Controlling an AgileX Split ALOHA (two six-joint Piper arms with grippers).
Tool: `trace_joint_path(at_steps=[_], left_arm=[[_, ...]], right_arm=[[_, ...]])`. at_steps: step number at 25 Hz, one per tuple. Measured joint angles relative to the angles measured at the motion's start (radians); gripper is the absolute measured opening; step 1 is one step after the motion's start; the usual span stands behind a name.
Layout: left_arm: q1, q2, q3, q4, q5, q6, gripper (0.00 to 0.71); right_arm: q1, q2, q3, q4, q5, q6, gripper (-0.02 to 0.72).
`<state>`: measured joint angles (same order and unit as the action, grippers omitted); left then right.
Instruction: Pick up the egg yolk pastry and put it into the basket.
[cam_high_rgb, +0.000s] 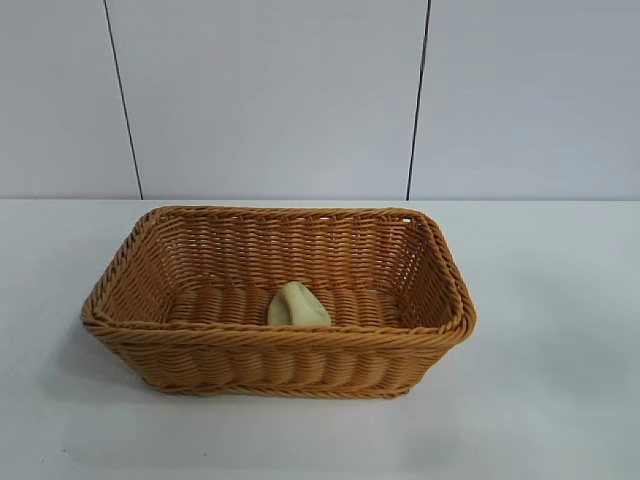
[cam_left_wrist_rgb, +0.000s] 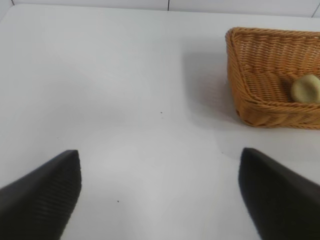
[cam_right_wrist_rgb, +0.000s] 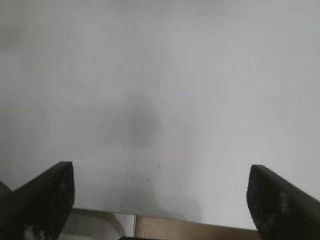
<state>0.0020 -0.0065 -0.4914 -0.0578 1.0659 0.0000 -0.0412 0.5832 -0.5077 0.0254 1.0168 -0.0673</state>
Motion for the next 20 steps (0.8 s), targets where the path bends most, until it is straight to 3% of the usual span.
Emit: trace_joint_path(at_steps=[13,20], left_arm=[[0.0,0.0,0.0,0.0,0.0,0.0,0.663],[0.0,0.0,0.0,0.0,0.0,0.0,0.663]], right_arm=[[0.0,-0.473,0.003,0.001,0.001,-0.001,0.642],[0.002,-0.588,0.003,0.001,0.003,-0.001,0.642]])
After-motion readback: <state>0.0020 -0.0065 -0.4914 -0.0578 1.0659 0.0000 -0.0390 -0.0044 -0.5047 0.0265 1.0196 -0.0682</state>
